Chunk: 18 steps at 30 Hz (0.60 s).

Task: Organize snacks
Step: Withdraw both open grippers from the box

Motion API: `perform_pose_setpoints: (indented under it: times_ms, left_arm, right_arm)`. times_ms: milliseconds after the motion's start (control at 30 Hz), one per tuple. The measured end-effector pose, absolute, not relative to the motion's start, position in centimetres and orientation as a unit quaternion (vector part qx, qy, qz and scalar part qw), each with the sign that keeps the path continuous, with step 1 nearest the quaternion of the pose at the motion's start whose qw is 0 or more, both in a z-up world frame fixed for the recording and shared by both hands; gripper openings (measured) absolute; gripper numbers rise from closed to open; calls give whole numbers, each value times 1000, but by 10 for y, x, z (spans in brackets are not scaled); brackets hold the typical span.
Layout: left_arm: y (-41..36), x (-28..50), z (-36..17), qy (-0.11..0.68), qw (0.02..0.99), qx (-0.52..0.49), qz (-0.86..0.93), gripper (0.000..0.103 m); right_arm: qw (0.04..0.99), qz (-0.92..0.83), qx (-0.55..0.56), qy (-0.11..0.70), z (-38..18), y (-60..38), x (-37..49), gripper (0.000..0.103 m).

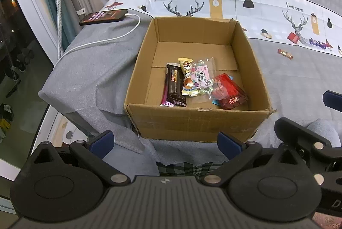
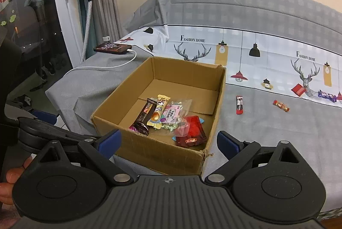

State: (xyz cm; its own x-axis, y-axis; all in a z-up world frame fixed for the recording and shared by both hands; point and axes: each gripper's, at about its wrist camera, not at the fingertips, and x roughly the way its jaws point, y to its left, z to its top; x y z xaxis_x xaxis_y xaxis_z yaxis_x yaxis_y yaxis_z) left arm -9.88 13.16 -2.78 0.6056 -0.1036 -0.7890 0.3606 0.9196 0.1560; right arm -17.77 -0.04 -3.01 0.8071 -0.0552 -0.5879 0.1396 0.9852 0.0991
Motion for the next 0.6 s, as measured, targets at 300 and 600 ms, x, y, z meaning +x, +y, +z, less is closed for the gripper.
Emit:
perform_pose_setpoints:
  times_ms: [300, 600]
  left_arm:
    - [131, -98, -30, 428, 881, 153, -131, 103]
    - [125, -94, -36, 437, 874, 165, -133, 103]
  right_arm:
    - [948, -50, 68, 307, -31, 0, -178, 97]
    - [946, -50, 74, 313, -33, -5, -174, 97]
